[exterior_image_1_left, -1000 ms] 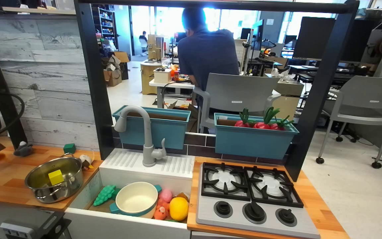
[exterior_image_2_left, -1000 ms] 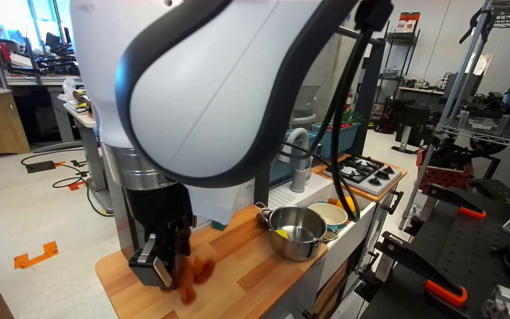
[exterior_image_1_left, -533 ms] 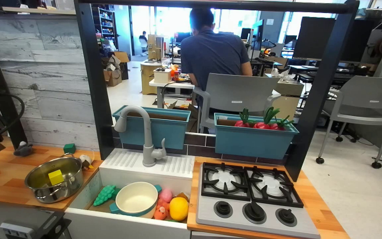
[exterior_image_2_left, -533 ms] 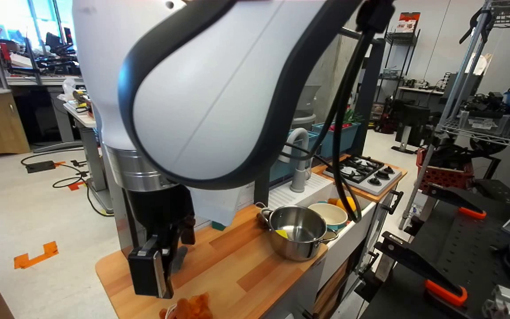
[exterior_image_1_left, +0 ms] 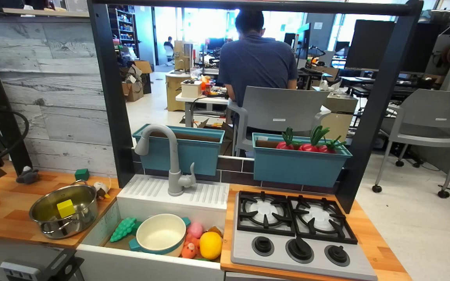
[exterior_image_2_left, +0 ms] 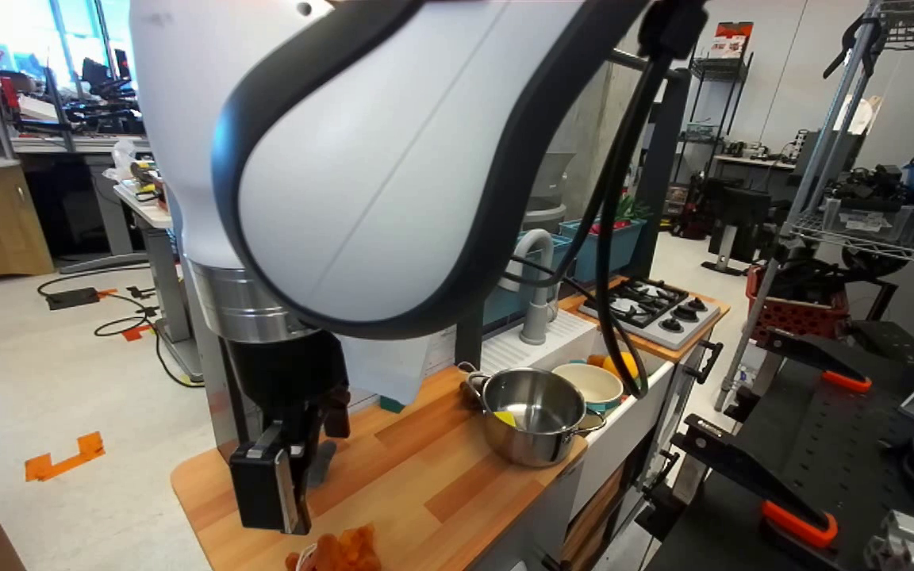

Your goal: Move the brown plushy to the left

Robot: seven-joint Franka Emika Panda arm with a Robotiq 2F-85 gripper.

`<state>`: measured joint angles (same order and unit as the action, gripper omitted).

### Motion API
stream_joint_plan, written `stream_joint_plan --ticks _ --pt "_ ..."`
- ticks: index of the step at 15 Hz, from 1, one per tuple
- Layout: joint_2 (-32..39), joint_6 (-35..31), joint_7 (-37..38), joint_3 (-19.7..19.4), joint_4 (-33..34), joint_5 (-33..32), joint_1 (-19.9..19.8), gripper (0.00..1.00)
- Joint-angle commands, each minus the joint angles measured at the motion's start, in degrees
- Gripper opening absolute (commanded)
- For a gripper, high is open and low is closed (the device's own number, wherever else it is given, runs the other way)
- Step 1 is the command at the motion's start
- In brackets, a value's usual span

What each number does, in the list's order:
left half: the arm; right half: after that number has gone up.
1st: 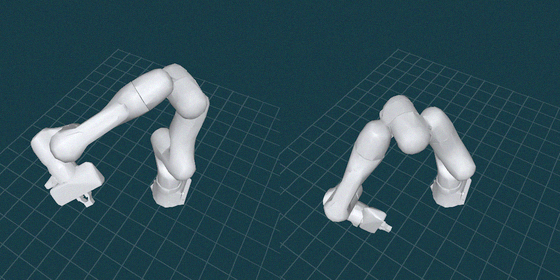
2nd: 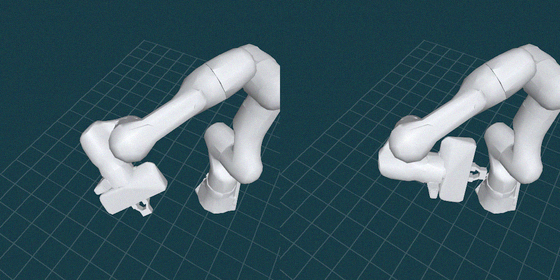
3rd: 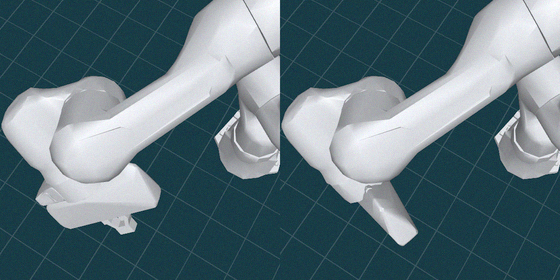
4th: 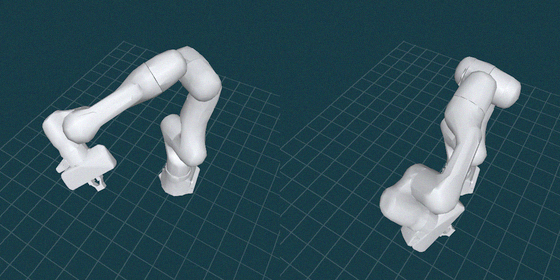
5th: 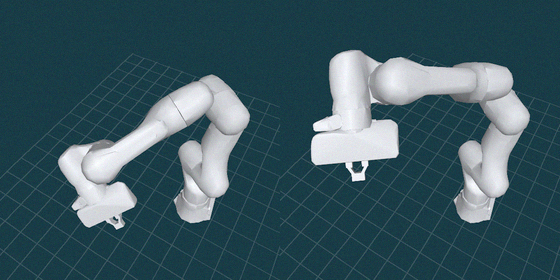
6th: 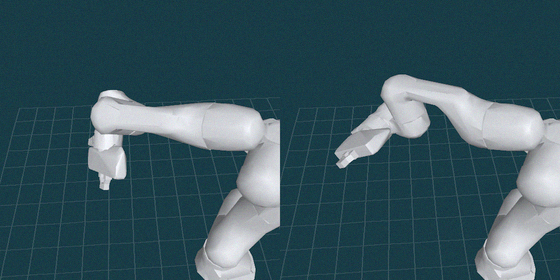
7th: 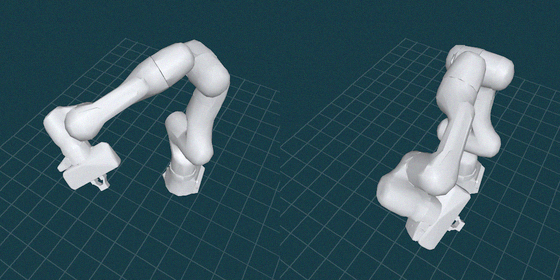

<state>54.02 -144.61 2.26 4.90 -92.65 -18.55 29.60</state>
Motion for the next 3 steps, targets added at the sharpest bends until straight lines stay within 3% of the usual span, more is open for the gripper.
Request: stream_joint_plan --ticks 1,3 --pt "0.2 0.2 0.1 0.2 0.4 -0.2 -0.1 1.00" --pt "0.2 0.2 0.1 0.2 0.4 -0.2 -0.1 1.00"
